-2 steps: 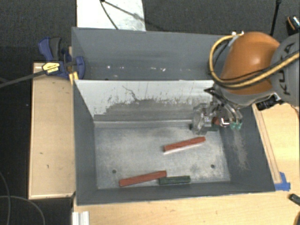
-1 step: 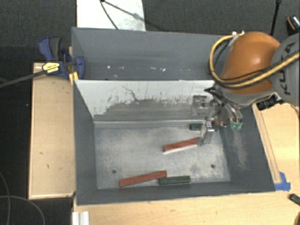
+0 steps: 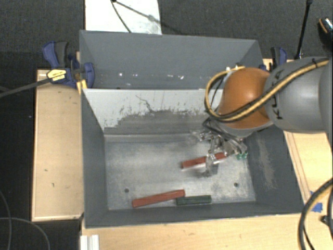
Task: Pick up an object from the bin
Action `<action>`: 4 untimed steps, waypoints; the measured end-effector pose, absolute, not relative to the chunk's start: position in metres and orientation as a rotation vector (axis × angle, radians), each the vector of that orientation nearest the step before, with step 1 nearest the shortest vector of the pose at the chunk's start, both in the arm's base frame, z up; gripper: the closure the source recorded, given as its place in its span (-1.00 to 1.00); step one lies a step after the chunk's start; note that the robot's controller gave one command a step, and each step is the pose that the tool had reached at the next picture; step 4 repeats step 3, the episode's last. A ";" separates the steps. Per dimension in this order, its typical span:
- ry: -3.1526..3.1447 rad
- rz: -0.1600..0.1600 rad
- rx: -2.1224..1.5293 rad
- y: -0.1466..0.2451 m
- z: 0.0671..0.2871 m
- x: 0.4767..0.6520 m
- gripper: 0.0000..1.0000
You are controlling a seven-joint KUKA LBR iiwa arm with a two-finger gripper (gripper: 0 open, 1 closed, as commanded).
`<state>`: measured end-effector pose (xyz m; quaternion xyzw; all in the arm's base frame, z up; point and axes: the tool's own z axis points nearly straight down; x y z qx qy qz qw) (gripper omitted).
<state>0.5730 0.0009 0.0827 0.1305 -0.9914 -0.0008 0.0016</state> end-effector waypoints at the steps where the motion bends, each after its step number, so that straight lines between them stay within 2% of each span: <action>1: -3.065 -0.002 0.690 0.014 0.070 0.578 -1.00; 2: -3.067 -0.001 0.687 0.013 0.071 0.579 1.00; 3: -2.886 0.004 1.261 0.012 0.204 0.565 1.00; 4: -2.886 0.004 1.261 0.012 0.204 0.565 1.00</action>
Offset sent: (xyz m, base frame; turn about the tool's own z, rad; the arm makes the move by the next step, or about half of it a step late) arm 0.0049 0.0124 -0.0127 -0.1834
